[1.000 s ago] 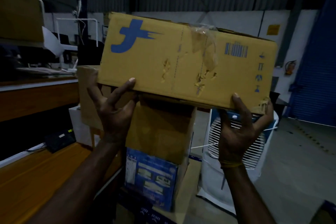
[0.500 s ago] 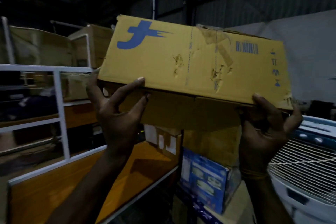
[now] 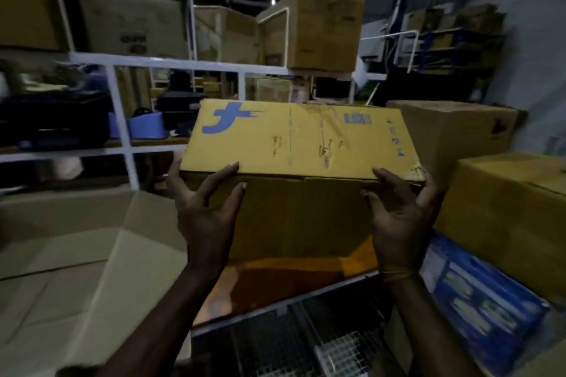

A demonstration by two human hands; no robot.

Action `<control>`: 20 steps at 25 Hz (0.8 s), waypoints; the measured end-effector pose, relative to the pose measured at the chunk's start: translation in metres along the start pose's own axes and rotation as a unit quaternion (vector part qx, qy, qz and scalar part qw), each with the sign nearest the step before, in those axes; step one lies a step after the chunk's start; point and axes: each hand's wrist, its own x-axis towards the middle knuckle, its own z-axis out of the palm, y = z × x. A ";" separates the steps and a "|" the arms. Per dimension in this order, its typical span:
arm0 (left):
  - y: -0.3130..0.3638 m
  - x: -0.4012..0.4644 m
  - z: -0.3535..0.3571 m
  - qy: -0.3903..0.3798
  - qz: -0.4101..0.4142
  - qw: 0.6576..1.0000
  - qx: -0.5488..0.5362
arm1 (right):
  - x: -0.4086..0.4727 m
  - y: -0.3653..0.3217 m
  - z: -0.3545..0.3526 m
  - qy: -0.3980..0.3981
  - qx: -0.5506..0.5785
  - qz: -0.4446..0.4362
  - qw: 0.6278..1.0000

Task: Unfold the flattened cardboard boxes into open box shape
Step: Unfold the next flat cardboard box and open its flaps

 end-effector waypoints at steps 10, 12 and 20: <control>-0.085 0.011 0.030 -0.023 -0.074 0.983 0.164 | 0.009 0.085 0.089 -0.090 -0.017 0.032 0.995; -0.097 0.019 0.040 -0.034 -0.073 0.975 0.207 | 0.014 0.096 0.101 -0.080 -0.030 0.024 0.996; -0.165 0.045 0.062 -0.051 -0.010 0.980 0.193 | 0.022 0.115 0.143 -0.045 -0.036 0.028 0.998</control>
